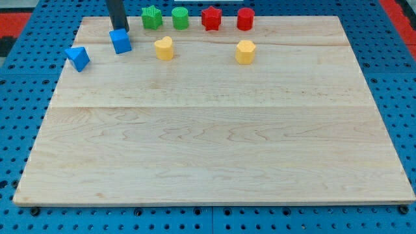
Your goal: Move the blue triangle to the top center
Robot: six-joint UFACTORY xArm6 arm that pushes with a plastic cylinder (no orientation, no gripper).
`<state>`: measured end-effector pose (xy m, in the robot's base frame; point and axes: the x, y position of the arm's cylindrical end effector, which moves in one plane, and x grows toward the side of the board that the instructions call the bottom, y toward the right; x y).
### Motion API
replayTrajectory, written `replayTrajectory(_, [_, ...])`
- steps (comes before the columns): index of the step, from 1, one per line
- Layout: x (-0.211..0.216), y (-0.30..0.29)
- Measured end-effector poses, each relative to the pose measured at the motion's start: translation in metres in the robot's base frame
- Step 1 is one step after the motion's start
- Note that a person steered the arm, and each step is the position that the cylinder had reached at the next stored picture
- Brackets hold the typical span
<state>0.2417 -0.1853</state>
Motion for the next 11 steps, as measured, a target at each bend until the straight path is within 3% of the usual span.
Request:
replayTrajectory(1, [0.013,0.000])
replayTrajectory(3, [0.013,-0.111])
replayTrajectory(5, [0.062,-0.083])
replayTrajectory(6, [0.063,-0.118])
replayTrajectory(8, [0.105,-0.013])
replayTrajectory(10, [0.128,-0.063])
replayTrajectory(11, [0.143,-0.016])
